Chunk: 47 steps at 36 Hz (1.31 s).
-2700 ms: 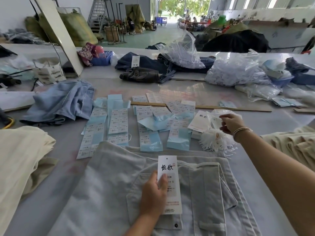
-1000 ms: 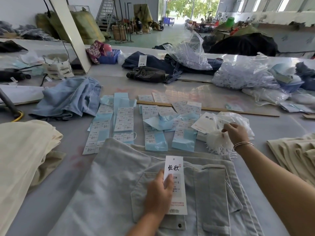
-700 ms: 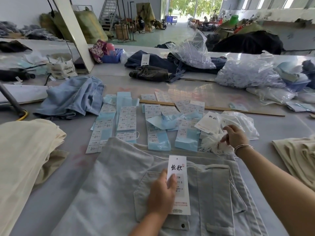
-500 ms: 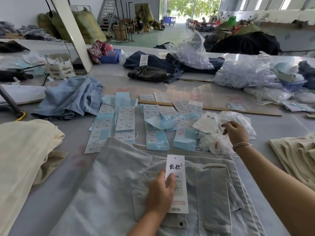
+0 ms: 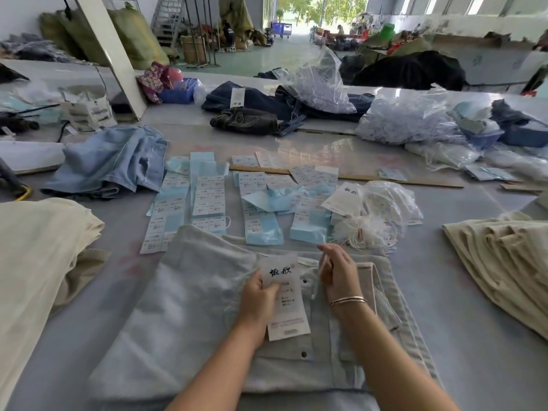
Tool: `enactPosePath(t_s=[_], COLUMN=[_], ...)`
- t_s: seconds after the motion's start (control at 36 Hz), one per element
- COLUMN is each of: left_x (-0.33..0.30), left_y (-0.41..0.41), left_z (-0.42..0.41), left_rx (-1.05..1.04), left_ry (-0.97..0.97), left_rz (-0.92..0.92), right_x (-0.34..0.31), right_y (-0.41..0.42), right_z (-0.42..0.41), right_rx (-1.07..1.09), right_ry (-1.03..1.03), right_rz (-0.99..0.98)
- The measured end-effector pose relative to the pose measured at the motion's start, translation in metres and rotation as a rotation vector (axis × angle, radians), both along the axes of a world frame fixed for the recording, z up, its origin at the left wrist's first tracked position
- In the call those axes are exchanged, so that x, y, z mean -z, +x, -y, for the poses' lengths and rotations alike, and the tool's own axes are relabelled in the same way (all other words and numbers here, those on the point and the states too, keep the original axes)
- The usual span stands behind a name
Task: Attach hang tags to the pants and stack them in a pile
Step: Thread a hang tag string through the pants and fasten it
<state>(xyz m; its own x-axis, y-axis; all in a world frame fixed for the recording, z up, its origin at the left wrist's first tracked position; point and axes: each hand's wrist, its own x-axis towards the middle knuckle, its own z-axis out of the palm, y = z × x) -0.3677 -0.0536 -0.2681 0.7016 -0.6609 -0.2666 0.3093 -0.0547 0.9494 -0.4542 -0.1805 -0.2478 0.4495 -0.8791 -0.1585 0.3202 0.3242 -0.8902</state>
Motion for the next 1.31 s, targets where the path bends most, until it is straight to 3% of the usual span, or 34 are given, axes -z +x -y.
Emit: enactPosePath(t_s=[0.08,0.17,0.33,0.47,0.56,0.83,1.31], left_x=[-0.003,-0.004,-0.011,-0.011,-0.012,-0.006,-0.007], left_y=[0.009,0.013,0.010,0.005,0.004,0.007,0.004], left_z=[0.000,0.001,0.007,0.007,0.008,0.002,-0.003], left_rx=[-0.011,0.044,0.181,0.163,0.152,0.185,0.176], left_ry=[-0.043,-0.009,0.140,0.130,0.108,0.006,-0.046], left_rz=[-0.250,-0.282,0.099,0.168,0.162,0.043,0.041], right_x=[0.007,0.007,0.011,0.011,0.011,0.007,0.010], right_y=[-0.002,-0.007,-0.012,-0.010,-0.007,-0.011,-0.007], right_z=[-0.004,-0.005,-0.009,-0.013,-0.017,-0.021,-0.024], right_rx=[-0.052,-0.143,-0.144,-0.168,-0.186,-0.274,-0.321], right_ry=[0.124,0.177,0.120,-0.040,-0.152,-0.301,-0.495], right_rz=[0.194,0.301,0.207,0.080,-0.043,-0.187,-0.227])
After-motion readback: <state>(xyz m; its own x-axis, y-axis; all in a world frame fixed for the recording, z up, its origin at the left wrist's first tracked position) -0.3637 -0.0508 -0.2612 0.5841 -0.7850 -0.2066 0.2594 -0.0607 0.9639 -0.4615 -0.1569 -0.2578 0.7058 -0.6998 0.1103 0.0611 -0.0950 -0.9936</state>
